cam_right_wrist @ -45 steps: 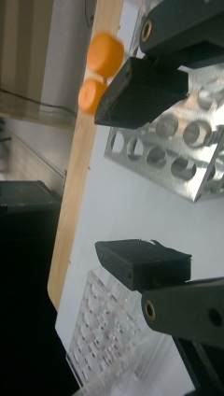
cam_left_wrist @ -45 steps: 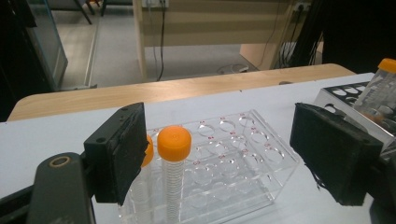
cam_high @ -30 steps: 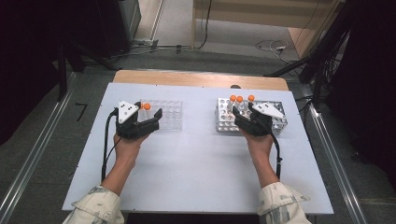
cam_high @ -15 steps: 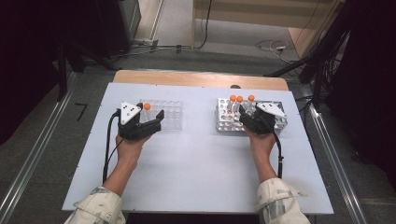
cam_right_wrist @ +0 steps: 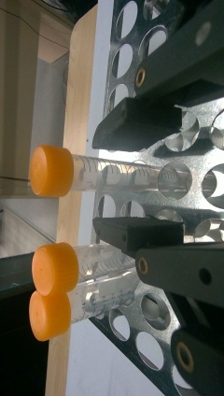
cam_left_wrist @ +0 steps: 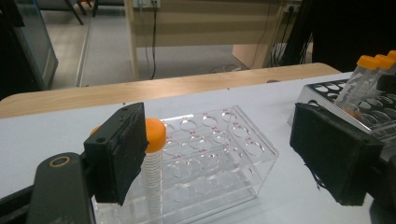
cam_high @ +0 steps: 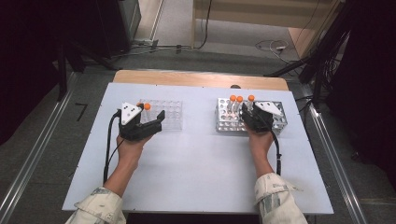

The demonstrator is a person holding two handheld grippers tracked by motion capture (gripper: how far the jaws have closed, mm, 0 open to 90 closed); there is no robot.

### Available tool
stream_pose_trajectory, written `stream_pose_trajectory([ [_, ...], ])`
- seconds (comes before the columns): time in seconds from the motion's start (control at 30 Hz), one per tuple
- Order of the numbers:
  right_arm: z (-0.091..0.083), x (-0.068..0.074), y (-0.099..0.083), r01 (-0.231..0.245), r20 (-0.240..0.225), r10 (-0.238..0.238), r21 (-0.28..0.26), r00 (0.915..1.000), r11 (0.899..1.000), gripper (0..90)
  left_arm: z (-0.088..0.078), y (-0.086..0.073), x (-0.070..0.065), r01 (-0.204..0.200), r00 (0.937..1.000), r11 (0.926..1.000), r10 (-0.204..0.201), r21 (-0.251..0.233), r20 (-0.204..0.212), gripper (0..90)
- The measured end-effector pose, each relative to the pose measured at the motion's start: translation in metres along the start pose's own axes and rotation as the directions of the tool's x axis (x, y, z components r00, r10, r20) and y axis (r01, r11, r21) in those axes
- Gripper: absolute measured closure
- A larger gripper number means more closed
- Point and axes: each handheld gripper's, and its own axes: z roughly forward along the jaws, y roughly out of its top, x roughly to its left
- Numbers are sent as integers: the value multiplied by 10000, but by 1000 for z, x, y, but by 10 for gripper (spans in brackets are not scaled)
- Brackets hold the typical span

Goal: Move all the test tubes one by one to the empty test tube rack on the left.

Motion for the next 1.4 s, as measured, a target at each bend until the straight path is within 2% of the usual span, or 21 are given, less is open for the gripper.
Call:
stream_pose_trajectory([
  [0.47, 7, 0, -3, 54, 256, -54, -7, 9997, 10000, 710, -1, -2, 1, 38, 10000, 9999, -38, 101, 45, 196],
  [0.8, 0, -1, 3, 67, 227, -58, -389, 9997, 9992, 715, 0, -3, 0, 55, 10000, 9999, -56, 124, 77, 196],
  [0.87, -1, -1, 7, 128, 170, -122, -316, 9998, 9994, 715, 0, -3, 0, 53, 10000, 9999, -54, 127, 76, 196],
  [0.97, -5, -1, 14, 267, 139, -260, -527, 9996, 9983, 715, 0, -3, 0, 58, 10000, 9999, -59, 123, 66, 195],
  [1.4, -19, -1, 35, 280, -63, -289, -1071, 9996, 9939, 716, -1, -3, 0, 58, 10000, 9999, -59, 101, 52, 195],
])
